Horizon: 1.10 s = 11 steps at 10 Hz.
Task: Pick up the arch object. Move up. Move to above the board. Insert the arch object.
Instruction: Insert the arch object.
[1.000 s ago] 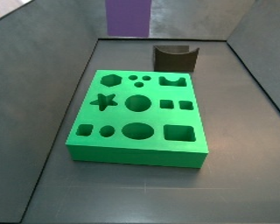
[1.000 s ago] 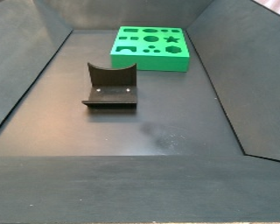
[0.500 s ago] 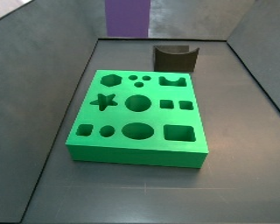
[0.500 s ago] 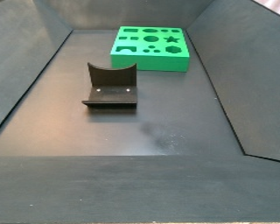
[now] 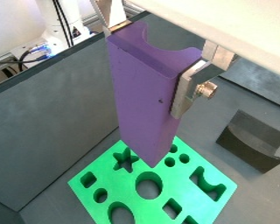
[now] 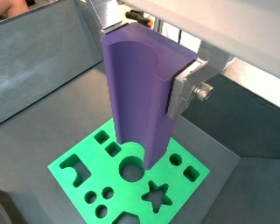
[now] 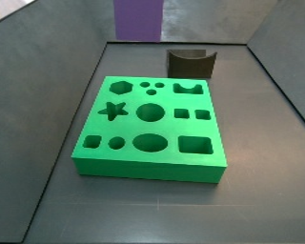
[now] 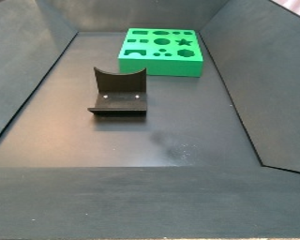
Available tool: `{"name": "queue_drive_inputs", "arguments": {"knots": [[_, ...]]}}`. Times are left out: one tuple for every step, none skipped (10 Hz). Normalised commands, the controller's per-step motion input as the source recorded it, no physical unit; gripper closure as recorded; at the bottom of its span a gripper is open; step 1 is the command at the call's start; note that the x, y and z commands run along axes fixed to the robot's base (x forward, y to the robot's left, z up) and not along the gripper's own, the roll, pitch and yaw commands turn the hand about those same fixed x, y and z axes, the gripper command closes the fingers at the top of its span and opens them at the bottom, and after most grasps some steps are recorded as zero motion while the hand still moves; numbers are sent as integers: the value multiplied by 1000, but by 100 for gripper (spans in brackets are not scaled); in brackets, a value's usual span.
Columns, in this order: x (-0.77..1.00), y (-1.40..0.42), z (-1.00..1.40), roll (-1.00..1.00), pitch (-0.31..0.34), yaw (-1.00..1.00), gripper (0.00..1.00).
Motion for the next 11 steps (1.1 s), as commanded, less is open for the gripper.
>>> {"name": "queue_drive_inputs", "arguments": {"knots": [[-3, 0, 0, 0, -24, 0, 100], [0, 0, 0, 0, 19, 0, 100], [0, 0, 0, 0, -10, 0, 100], [0, 0, 0, 0, -6, 0, 100], [0, 0, 0, 0, -30, 0, 100], [0, 0, -103, 20, -23, 0, 100], [0, 0, -254, 70, -166, 0, 100], [349, -29, -554, 163, 94, 0, 100], [960, 486, -766, 40, 213, -17, 100], [960, 543, -729, 34, 196, 0, 100], [991, 574, -646, 67, 166, 0, 100]]}}
